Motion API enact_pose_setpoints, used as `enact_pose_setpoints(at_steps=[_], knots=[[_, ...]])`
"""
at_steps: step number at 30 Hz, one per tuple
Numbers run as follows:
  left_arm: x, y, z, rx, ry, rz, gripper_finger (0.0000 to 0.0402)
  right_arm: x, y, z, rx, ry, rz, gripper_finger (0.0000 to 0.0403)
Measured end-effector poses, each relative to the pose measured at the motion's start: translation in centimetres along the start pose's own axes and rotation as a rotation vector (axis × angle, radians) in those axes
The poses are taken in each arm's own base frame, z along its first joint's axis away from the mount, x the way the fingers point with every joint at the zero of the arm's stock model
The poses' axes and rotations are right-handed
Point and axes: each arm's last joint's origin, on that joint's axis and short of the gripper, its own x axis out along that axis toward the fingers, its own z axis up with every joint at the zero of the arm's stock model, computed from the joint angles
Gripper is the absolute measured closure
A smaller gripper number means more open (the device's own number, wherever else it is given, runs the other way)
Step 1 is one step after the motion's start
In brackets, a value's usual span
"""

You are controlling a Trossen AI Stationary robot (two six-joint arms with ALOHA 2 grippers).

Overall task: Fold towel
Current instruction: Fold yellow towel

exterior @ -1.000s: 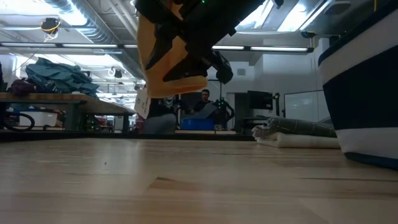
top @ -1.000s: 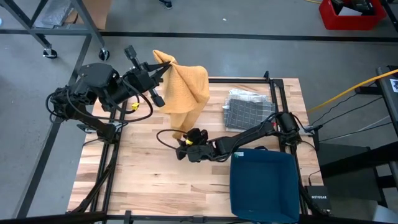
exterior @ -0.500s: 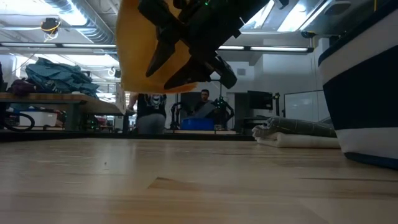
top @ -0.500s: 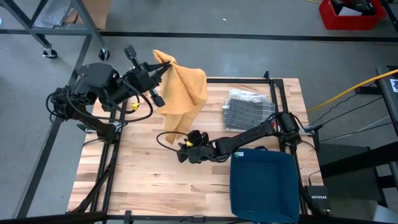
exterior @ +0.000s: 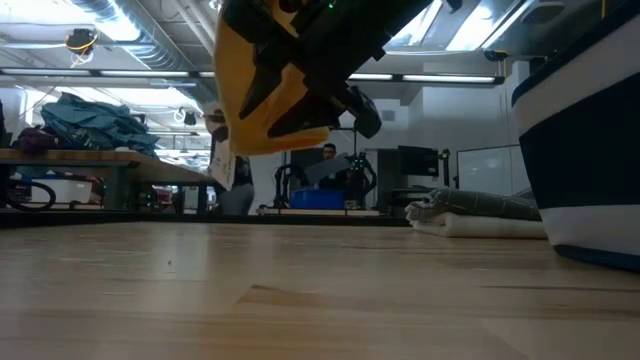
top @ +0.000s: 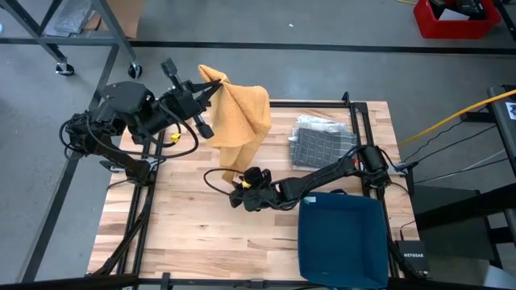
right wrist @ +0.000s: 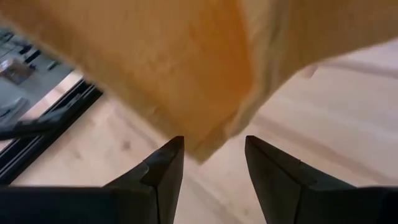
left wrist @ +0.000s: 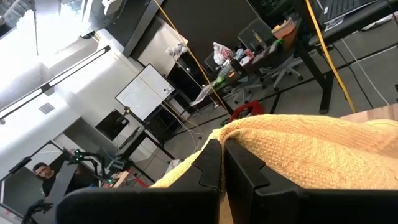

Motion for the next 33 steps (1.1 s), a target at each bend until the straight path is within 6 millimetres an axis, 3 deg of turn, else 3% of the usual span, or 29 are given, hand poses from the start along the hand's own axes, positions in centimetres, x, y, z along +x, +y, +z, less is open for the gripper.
enact_pose_setpoints(at_steps=[15,33], knots=[[0.0,0.0,0.0,-0.006,0.001,0.000,0.0401,0.2,-0.4,0.6,-0.003,-0.150,-0.098,0.0226],[0.0,-0.2,-0.2,-0.007,0.012,-0.013,0.0401,3.5,-2.6,3.9,0.031,-0.048,-0.061,0.0237]])
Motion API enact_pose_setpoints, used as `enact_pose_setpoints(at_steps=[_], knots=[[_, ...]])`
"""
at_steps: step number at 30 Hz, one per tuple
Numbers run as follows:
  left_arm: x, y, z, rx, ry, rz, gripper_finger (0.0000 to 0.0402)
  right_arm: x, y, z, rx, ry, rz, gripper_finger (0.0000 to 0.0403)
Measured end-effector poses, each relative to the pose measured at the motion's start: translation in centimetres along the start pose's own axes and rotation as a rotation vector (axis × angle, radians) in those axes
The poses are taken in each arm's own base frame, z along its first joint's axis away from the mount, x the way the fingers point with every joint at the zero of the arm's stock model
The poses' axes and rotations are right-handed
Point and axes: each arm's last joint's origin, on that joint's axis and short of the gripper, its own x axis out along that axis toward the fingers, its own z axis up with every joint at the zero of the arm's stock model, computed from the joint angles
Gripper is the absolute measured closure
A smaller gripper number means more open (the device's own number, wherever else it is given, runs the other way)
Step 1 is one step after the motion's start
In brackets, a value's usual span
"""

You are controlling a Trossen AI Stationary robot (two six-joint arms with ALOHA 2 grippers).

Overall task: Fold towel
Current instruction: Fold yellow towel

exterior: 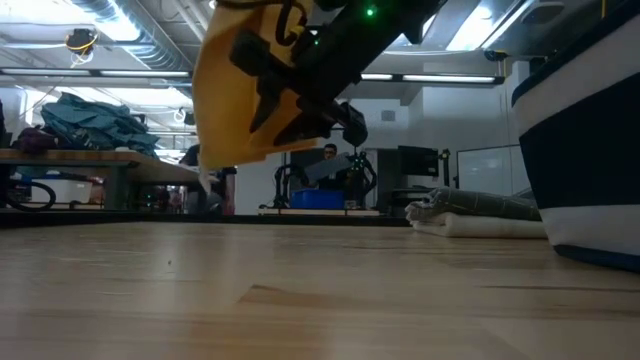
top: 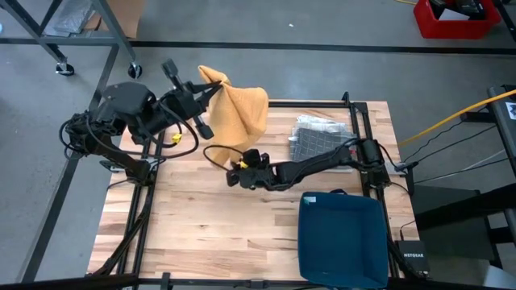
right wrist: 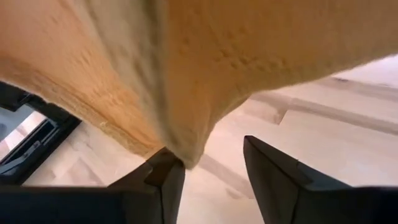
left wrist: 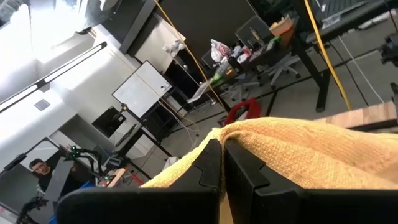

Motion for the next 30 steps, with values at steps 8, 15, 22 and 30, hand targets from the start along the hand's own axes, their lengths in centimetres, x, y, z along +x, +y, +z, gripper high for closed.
enact_pose_setpoints(at_steps=[8,15,22,30], knots=[[0.0,-0.2,-0.2,-0.008,0.014,-0.012,0.0401,0.2,-0.1,0.1,-0.008,0.014,0.007,0.0284],[0.0,-0.2,-0.3,-0.001,0.019,-0.016,0.0401,0.2,-0.1,0.1,-0.050,0.023,0.014,0.0307],[0.0,-0.5,-0.6,0.028,0.046,-0.038,0.0401,0.1,-0.1,0.1,-0.210,0.019,0.011,0.0389],[-0.1,-1.0,-1.6,0.135,0.124,-0.064,0.0401,0.0,-1.7,-0.9,-0.357,0.108,-0.129,0.0395]])
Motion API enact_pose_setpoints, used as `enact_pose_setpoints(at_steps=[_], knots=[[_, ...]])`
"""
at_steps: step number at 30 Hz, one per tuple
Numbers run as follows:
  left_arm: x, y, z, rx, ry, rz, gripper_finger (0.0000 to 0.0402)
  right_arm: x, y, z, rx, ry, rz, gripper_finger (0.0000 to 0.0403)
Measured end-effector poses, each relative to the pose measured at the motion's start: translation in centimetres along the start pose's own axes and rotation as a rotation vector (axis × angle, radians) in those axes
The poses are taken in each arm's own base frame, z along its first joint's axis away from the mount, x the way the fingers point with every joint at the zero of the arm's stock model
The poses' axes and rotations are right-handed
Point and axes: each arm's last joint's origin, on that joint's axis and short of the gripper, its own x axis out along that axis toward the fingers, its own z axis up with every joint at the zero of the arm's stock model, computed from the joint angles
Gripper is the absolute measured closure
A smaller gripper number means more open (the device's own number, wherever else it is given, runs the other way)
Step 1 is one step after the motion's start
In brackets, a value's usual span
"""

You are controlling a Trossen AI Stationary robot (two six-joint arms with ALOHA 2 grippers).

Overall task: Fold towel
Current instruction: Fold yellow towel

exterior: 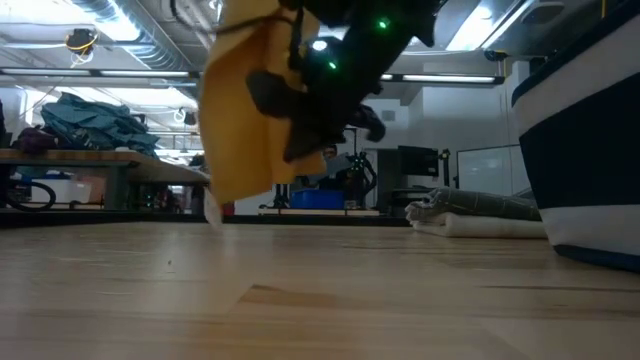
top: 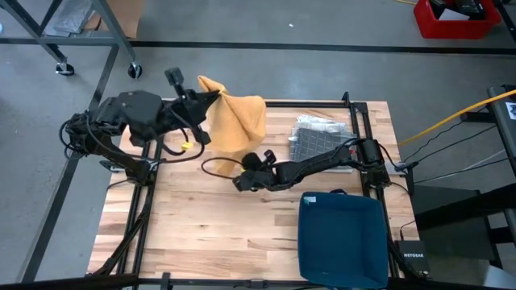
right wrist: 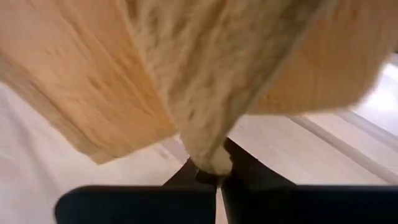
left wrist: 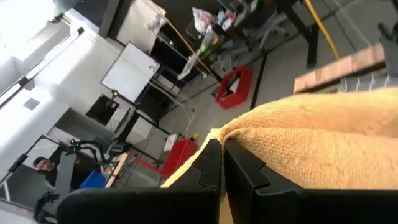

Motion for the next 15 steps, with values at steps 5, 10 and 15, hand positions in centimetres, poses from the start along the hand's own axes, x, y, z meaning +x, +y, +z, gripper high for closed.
enact_pose_setpoints(at_steps=[5,10,15], knots=[[-0.3,-1.1,-1.6,-0.009,0.117,-0.065,0.0401,-0.1,-1.2,-1.1,-0.095,0.076,-0.122,0.0398],[-1.9,-2.8,-4.7,-0.110,0.336,-0.238,0.0402,-0.3,-2.2,-1.7,-0.161,0.115,-0.220,0.0399],[-3.0,-4.5,-5.3,-0.427,0.432,-0.526,0.0402,-0.6,-2.8,-2.1,-0.223,0.138,-0.285,0.0400]])
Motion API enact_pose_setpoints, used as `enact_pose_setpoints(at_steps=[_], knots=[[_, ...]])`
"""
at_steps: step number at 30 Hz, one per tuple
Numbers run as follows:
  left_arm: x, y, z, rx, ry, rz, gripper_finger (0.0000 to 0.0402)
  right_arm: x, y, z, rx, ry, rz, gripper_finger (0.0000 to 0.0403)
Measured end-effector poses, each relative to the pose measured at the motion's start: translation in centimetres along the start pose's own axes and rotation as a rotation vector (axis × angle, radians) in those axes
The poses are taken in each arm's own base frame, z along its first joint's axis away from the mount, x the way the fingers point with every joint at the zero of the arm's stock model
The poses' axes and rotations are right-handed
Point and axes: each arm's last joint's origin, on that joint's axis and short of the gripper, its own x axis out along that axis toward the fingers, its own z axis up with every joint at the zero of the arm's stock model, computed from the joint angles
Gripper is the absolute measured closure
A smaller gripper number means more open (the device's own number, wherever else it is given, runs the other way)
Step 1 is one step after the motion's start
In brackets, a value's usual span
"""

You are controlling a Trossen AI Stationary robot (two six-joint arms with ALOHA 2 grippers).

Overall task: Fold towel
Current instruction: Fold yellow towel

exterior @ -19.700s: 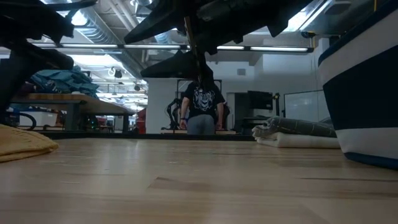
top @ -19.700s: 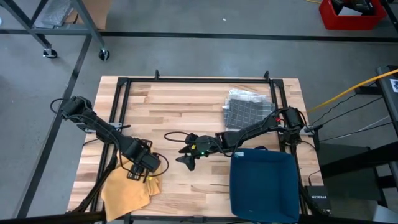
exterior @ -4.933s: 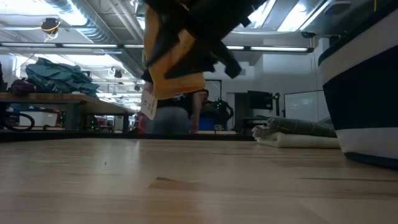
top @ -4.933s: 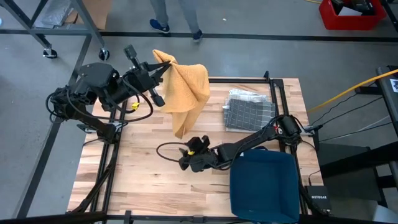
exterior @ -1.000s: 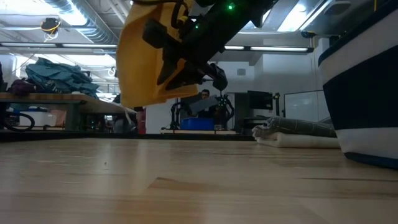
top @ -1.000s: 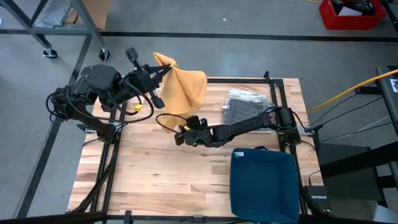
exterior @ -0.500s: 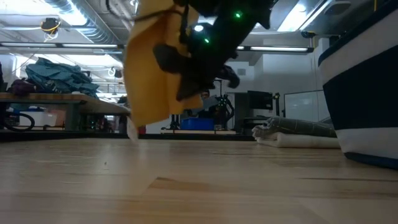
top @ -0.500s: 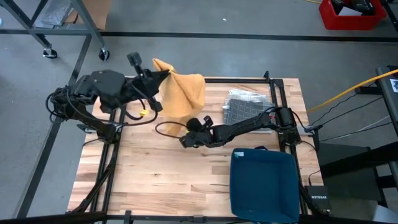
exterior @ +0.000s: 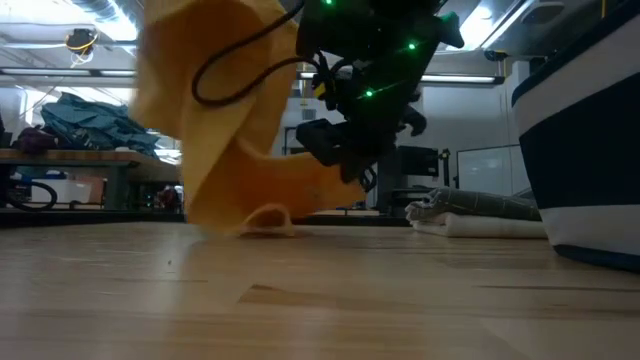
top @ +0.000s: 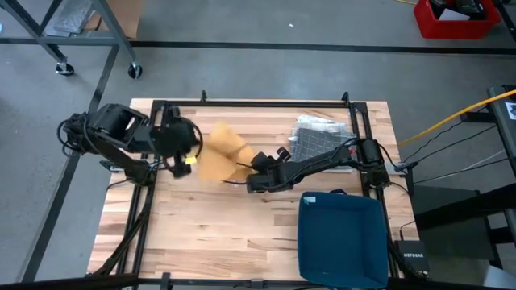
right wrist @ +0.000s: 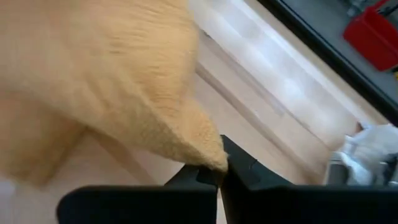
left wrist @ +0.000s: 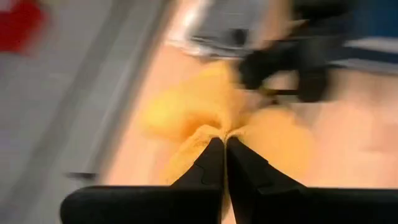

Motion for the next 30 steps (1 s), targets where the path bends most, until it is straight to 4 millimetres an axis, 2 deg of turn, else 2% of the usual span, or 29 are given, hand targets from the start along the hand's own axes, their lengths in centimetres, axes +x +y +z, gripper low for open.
enact_pose_setpoints(at_steps=[1,4,8,12,17,23,30], knots=[[0.0,-0.4,-0.1,-0.033,0.018,-0.062,0.0402,0.0,-0.1,0.0,-0.005,-0.001,-0.009,0.0401],[0.6,-1.4,-1.0,0.012,0.114,-0.154,0.0402,0.0,-0.3,-0.1,-0.021,-0.012,-0.041,0.0401],[1.9,-2.8,-2.3,0.096,0.211,-0.165,0.0400,0.0,-0.6,-0.1,-0.044,-0.068,-0.126,0.0401],[3.6,-4.3,-3.8,0.199,0.294,-0.162,0.0381,-0.8,-1.3,0.8,-0.024,-0.175,-0.210,0.0402],[6.5,-5.9,-6.5,0.292,0.419,-0.118,0.0338,-3.5,-3.4,3.1,0.068,-0.306,-0.258,0.0402],[10.7,-7.5,-10.0,0.354,0.502,-0.083,0.0291,-7.6,-6.6,6.0,0.200,-0.384,-0.203,0.0402],[15.1,-8.9,-14.2,0.327,0.508,-0.070,0.0275,-11.7,-9.6,8.8,0.272,-0.457,-0.063,0.0402]])
